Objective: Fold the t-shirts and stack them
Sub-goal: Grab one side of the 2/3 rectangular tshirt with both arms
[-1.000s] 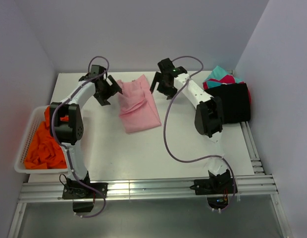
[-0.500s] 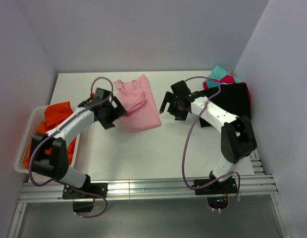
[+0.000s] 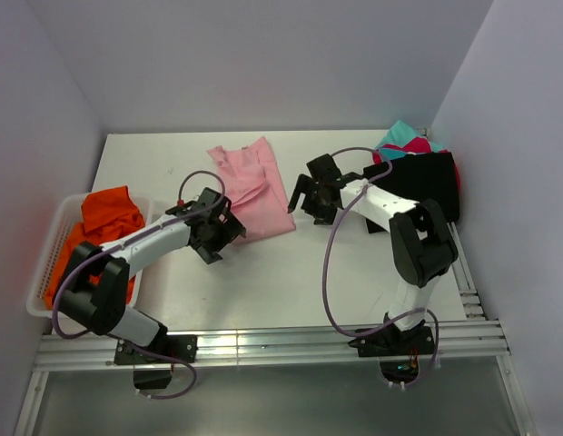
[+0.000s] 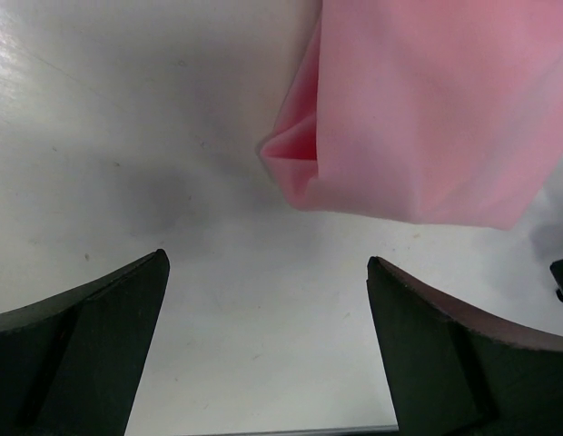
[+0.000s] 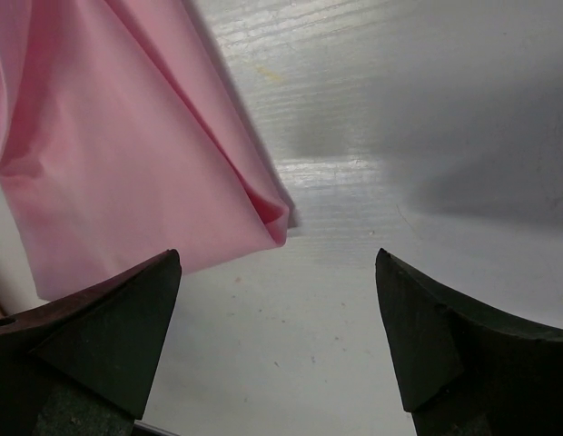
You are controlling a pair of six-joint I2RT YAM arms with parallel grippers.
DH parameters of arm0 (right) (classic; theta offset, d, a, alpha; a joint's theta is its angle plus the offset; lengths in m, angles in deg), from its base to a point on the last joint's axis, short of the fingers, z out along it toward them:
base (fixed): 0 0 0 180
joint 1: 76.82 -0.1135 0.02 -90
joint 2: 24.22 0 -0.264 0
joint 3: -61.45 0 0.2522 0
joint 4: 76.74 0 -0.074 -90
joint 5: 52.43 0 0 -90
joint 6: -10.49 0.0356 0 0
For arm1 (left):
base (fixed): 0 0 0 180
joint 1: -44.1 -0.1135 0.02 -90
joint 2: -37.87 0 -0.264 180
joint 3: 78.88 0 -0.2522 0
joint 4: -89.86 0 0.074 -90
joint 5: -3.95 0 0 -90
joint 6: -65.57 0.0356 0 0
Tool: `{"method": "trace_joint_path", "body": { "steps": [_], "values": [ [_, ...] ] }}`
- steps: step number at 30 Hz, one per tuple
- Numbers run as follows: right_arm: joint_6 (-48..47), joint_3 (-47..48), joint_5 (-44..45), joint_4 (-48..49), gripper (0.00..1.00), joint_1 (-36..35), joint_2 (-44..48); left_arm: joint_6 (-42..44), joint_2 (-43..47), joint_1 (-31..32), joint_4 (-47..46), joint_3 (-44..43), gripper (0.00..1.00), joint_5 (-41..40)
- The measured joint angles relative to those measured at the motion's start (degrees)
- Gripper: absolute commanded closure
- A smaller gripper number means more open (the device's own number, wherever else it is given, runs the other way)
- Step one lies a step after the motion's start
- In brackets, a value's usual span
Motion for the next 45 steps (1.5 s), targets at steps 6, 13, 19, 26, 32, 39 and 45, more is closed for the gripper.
{"method": "trace_joint_path", "body": {
  "steps": [6, 13, 19, 26, 32, 39, 45],
  "values": [
    [-0.2, 1.3, -0.1, 0.3, 0.06, 0.0, -2.3, -2.5, -4.3, 0.9, -0.4, -0.5, 0.05, -3.0],
    [-0.2, 2.1, -0.7, 0.7, 0.07, 0.0, -3.3, -4.5, -8.5, 1.0, -0.8, -2.6, 0.07, -5.3],
    [-0.3, 2.1, -1.0, 0.7, 0.09, 0.0, -3.8, -4.9, -13.7, 1.0, -0.8, -8.4, 0.07, -6.5],
    [-0.3, 2.3, -1.8, 1.5, 0.11, 0.0, -4.9, -4.6, -19.1, 1.0, -0.2, -15.0, 0.11, -7.5],
    [-0.2, 3.3, -2.8, 2.6, 0.12, -0.1, -7.8, -4.2, -21.7, 0.8, -0.3, -18.0, 0.23, -7.8],
    [-0.3, 9.1, -4.0, 4.0, 0.12, -0.3, -13.3, -3.7, -22.5, 0.0, -2.1, -17.9, 0.41, -8.3],
    [-0.5, 10.3, -4.3, 4.7, 0.13, -0.3, -14.4, -2.8, -23.6, -1.0, -6.4, -17.7, 0.69, -8.4]
  ]
}}
